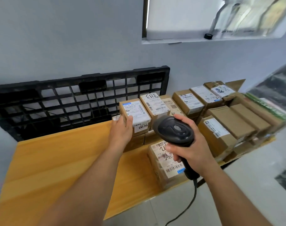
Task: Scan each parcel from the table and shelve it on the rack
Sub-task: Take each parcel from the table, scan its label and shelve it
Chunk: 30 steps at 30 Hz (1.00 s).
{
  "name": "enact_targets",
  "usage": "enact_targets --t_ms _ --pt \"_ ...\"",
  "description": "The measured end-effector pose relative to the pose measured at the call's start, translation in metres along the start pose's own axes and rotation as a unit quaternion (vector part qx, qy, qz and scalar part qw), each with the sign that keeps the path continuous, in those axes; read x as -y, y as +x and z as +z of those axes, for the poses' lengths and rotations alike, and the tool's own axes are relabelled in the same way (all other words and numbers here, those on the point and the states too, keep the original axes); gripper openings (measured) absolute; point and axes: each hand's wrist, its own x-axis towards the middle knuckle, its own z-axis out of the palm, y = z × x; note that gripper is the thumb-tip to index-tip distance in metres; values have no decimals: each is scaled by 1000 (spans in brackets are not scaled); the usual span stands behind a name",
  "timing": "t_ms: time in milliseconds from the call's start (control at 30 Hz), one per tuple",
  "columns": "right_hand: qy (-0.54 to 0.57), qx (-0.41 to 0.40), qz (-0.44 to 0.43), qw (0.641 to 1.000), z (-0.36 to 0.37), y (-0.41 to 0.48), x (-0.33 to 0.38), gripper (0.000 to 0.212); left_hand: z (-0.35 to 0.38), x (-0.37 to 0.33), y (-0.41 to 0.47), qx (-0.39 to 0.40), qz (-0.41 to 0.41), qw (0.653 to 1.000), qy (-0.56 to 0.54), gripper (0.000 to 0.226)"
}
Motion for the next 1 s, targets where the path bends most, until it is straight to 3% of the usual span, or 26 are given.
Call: enact_targets --t_ms 233,367,567,800,1000 --pt "5 -18 20 1000 -11 13 -6 83 17 1 34 23 -84 996 -5 70" --pt "18 -16 22 999 -17 18 -9 83 23 0 21 37 -80 993 -84 63" --pt "17 20 26 999 -22 15 -12 84 24 3 -2 97 -85 981 -144 88" --pt "50 69 4 996 -31 9 -7 82 5 -3 -22 52 -79 969 -226 111" --pt "107 100 -14 989 -38 2 0 80 -6 -13 -47 28 -43 974 -223 111"
